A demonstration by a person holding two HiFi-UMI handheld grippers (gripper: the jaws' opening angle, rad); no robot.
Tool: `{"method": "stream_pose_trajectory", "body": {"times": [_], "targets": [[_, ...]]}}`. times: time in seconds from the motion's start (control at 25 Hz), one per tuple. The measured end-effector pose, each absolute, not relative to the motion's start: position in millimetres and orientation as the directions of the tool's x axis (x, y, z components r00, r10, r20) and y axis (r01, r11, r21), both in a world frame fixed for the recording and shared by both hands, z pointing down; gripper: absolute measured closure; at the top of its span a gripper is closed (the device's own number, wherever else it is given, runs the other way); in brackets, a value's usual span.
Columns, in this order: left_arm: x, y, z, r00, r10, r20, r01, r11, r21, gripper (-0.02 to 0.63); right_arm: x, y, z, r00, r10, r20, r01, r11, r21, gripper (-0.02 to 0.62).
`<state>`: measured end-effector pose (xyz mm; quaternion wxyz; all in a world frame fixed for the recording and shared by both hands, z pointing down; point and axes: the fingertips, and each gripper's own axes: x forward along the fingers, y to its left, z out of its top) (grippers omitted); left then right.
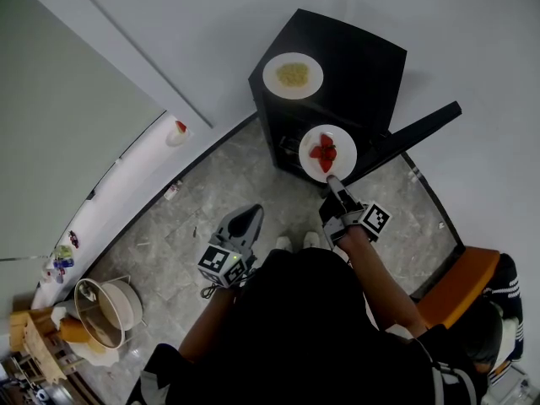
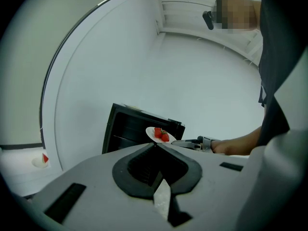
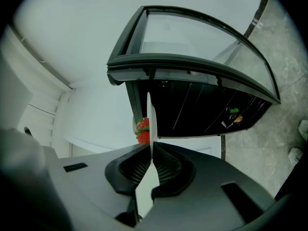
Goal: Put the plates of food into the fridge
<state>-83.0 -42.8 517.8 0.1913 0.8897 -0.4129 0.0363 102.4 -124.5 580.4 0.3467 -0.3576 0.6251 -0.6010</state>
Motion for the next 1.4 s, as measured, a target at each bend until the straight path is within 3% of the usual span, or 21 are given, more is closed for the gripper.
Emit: {"method": "stream_pose_trajectory", "body": {"times": [0.68, 1.4], "targets": [[-91.1, -60.0, 531.8, 0.667, -0.7, 0.255, -0.742, -0.598, 0.303, 0.577, 110.2, -165.9, 651.6, -0.414, -0.904, 0.109, -0.071, -0.088, -0.994, 0.561], [-98.5, -76.4, 532.4, 0.671, -0.691, 0.269, -0.738, -0.589, 0.328, 0.577, 132.6, -201.6, 676.1, -0.217, -0.965, 0.147, 0.013, -0.153, -0.988, 0.562]]}}
